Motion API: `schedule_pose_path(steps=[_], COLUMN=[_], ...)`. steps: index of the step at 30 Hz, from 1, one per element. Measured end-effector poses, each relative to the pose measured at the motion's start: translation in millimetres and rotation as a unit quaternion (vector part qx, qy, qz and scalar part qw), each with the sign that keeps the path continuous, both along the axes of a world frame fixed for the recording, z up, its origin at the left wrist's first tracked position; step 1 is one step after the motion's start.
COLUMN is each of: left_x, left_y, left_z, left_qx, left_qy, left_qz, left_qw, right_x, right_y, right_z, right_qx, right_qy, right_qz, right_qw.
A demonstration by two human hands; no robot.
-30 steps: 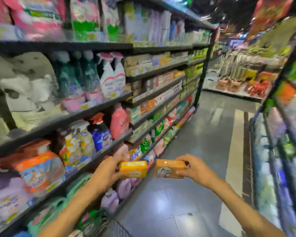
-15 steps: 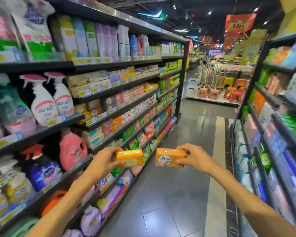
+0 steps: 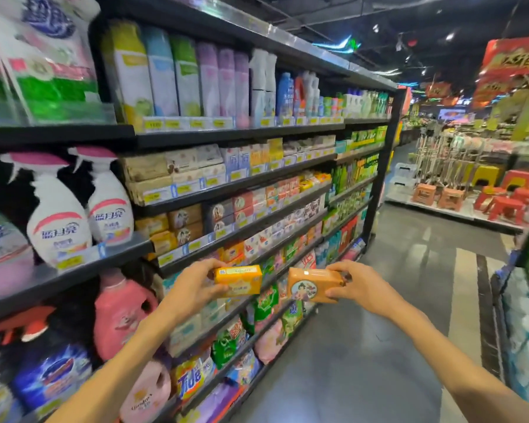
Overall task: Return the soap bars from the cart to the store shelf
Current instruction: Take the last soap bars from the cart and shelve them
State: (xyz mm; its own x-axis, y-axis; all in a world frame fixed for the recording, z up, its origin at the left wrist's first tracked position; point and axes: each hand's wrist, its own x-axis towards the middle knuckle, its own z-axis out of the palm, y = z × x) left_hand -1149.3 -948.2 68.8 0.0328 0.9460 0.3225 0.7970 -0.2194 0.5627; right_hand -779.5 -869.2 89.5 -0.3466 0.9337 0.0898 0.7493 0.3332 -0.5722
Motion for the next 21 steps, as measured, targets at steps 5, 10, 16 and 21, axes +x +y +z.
schedule_pose_path(steps=[5, 10, 16, 21], left_x=[-41, -72, -80, -71], left_y=[54, 77, 88, 88], left_z=[5, 3, -2, -4], left_qx=[-0.001, -0.005, 0.000, 0.006], left_qy=[0.001, 0.019, 0.011, 0.007], left_qz=[0.069, 0.166, 0.303, 0.401], left_qw=[0.998, 0.986, 0.953, 0.916], right_x=[-51, -111, -176, -216], right_y=[104, 188, 259, 291], right_z=[2, 0, -4, 2], right_qx=[0.007, -0.005, 0.016, 0.021], right_qy=[0.018, 0.022, 0.037, 0.022], right_qz=[0.061, 0.142, 0.264, 0.341], right_qw=[0.998, 0.990, 0.964, 0.940])
